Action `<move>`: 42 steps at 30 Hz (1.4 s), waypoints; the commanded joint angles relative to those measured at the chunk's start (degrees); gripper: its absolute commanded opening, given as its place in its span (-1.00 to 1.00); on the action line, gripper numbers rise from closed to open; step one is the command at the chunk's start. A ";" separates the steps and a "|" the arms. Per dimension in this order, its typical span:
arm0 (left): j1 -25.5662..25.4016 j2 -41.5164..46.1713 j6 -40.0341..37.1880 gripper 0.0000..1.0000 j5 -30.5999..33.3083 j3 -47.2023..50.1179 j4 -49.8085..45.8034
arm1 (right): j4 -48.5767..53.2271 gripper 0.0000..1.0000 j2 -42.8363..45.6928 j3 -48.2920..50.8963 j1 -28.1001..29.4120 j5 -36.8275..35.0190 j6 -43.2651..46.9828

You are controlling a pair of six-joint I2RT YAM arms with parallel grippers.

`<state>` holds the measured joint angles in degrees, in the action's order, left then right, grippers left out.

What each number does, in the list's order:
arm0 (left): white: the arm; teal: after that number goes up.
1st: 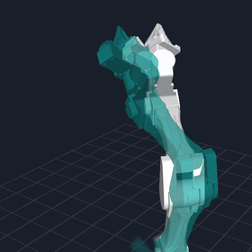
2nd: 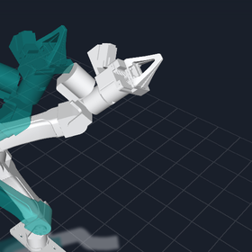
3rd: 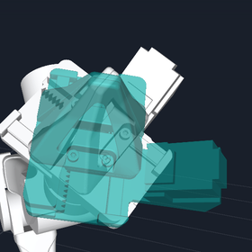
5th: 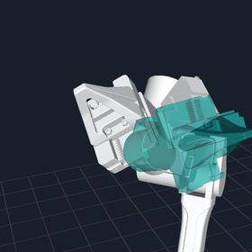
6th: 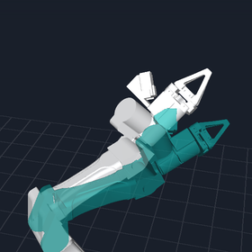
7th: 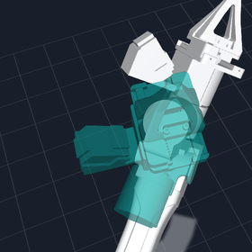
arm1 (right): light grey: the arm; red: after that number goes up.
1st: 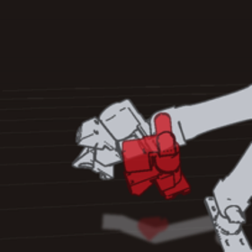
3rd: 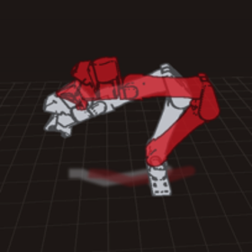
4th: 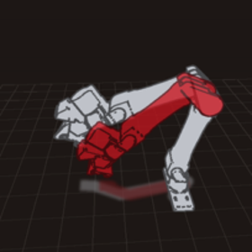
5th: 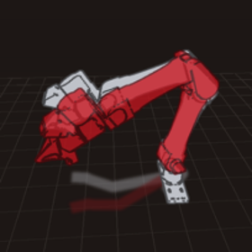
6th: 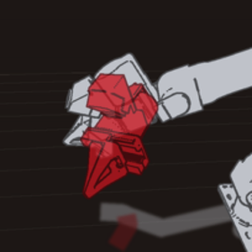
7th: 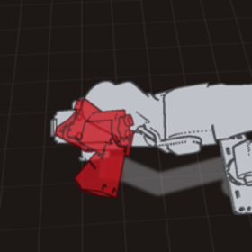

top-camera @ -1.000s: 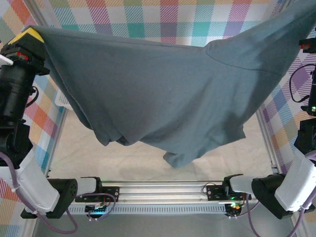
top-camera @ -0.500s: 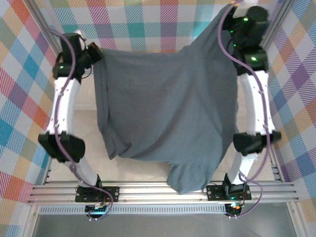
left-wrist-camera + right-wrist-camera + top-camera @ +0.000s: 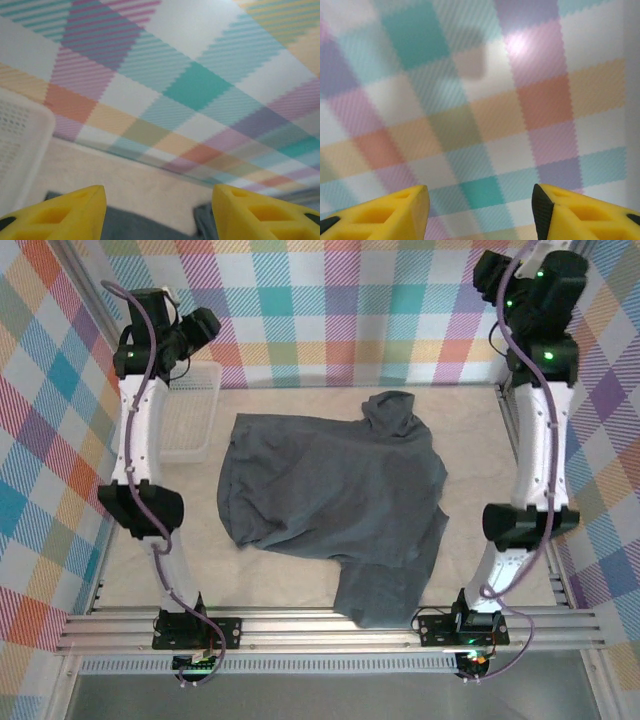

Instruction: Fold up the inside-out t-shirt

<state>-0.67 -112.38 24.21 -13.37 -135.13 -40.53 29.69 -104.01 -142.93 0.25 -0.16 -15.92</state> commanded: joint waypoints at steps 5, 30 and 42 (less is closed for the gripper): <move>-17.61 19.74 -2.44 0.06 6.33 33.26 5.77 | 13.77 0.01 18.66 29.02 0.67 21.40 -7.29; -16.42 -13.61 11.75 -1.00 13.61 37.59 3.33 | 2.95 -1.00 -15.81 55.15 6.97 4.35 -22.04; -11.69 -25.33 13.04 -0.99 8.93 17.22 0.08 | 13.72 -1.00 -36.59 19.74 4.42 6.86 -17.26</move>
<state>-13.61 -136.40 36.64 -2.87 -113.75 -37.19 37.76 -137.29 -115.22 5.21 6.20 -35.94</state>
